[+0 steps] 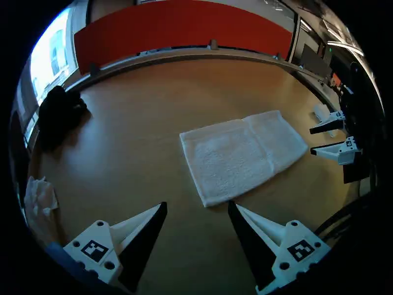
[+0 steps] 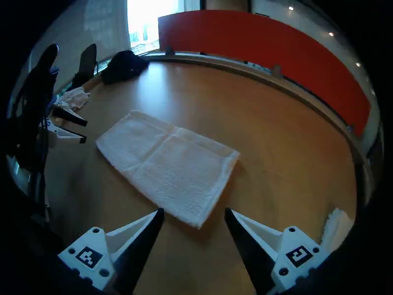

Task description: Fold towel

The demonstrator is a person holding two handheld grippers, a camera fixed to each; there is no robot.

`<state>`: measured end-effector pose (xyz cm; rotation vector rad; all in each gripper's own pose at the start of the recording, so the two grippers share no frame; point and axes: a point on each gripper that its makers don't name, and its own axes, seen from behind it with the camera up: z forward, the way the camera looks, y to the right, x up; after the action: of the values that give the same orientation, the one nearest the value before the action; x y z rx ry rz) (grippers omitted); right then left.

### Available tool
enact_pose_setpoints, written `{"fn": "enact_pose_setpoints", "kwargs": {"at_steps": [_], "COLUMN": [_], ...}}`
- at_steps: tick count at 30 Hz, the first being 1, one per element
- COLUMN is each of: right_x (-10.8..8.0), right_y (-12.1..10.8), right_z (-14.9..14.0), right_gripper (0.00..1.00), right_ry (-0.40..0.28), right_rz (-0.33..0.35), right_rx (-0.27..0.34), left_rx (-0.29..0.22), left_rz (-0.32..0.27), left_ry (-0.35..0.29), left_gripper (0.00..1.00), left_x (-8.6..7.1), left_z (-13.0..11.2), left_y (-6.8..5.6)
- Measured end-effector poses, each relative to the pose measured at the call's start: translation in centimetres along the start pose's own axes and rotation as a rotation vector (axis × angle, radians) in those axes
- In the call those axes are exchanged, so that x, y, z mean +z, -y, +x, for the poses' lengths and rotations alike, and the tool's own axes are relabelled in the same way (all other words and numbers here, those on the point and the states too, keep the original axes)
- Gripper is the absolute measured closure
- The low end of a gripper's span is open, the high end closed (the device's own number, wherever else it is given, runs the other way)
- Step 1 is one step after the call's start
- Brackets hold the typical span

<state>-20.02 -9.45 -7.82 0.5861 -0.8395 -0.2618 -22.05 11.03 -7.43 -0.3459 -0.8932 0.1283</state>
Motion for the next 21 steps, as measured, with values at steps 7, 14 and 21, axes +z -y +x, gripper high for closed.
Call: {"fn": "enact_pose_setpoints", "kwargs": {"at_steps": [7, 14, 21], "right_x": [0.5, 0.9, 1.1], "right_y": [0.5, 0.6, 0.3], "right_z": [0.0, 0.0, -0.5], "right_gripper": [0.05, 0.05, 0.06], "right_ry": [0.005, 0.015, 0.031], "right_rz": [0.033, 0.05, 0.059], "right_rx": [-0.037, -0.076, -0.099], "left_rx": [-0.037, -0.065, -0.086], "left_rz": [0.028, 0.052, 0.071], "left_ry": [-0.007, -0.009, -0.001], "left_gripper": [0.08, 0.08, 0.08], "left_x": [-1.0, -1.9, -3.0], "left_z": [-1.3, -2.5, -4.0], "left_y": [0.5, 0.8, 1.0]}}
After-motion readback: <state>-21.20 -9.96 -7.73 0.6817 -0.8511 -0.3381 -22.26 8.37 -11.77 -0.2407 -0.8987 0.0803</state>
